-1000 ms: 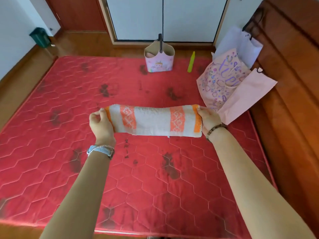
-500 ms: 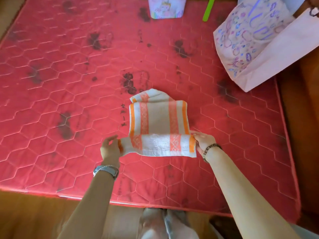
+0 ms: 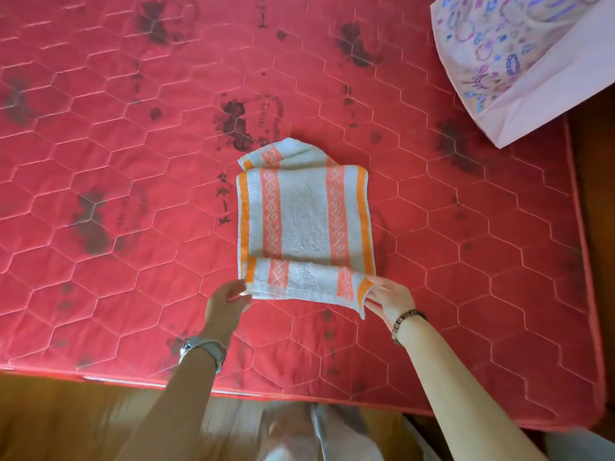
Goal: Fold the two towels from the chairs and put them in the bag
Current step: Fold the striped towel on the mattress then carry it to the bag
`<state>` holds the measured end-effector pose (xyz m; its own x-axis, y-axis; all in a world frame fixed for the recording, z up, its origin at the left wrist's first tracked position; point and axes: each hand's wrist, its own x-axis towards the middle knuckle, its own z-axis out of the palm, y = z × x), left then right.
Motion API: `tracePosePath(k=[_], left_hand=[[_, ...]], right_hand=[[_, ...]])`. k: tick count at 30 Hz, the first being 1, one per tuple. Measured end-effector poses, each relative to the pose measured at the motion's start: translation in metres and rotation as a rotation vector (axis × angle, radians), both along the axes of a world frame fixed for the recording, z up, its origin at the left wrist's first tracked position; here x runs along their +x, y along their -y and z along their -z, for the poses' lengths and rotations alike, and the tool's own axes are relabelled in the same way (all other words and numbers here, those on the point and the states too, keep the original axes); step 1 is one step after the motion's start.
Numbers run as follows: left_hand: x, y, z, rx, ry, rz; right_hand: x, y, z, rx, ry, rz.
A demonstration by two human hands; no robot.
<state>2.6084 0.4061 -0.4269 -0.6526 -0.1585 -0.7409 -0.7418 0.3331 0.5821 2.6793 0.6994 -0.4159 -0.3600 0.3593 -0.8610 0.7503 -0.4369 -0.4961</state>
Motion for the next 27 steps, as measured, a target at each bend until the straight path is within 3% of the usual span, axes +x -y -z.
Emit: tracePosePath(k=[3,6,10,13,17,22,27], left_hand=[[-0.002,-0.006,0.016,-0.081,-0.050,0.101],[-0.007,-0.010,0.031,-0.173,-0.109,0.166],[-0.011,-0.008,0.054,-0.254,-0.180,0.218],[-0.014,-0.010,0.058,-0.263,-0.214,0.152],[-0.016,-0.003,0.061,-0.282,-0.246,0.197],[-0.023,0.001,0.058,-0.346,-0.330,0.271],[-0.030,-0.005,0.058,-0.321,-0.407,0.266]], right_hand=[[0.006,-0.005,0.018,0.089,-0.060,-0.106],[0.007,-0.010,0.028,0.240,-0.077,-0.372],[0.007,-0.013,0.049,0.180,-0.031,-0.533],[0.012,-0.011,0.056,0.161,-0.001,-0.560],[0.012,-0.010,0.042,0.236,-0.099,-0.565],[0.008,-0.014,0.032,0.376,-0.196,-0.452],[0.002,-0.020,0.039,0.620,-0.160,-0.478]])
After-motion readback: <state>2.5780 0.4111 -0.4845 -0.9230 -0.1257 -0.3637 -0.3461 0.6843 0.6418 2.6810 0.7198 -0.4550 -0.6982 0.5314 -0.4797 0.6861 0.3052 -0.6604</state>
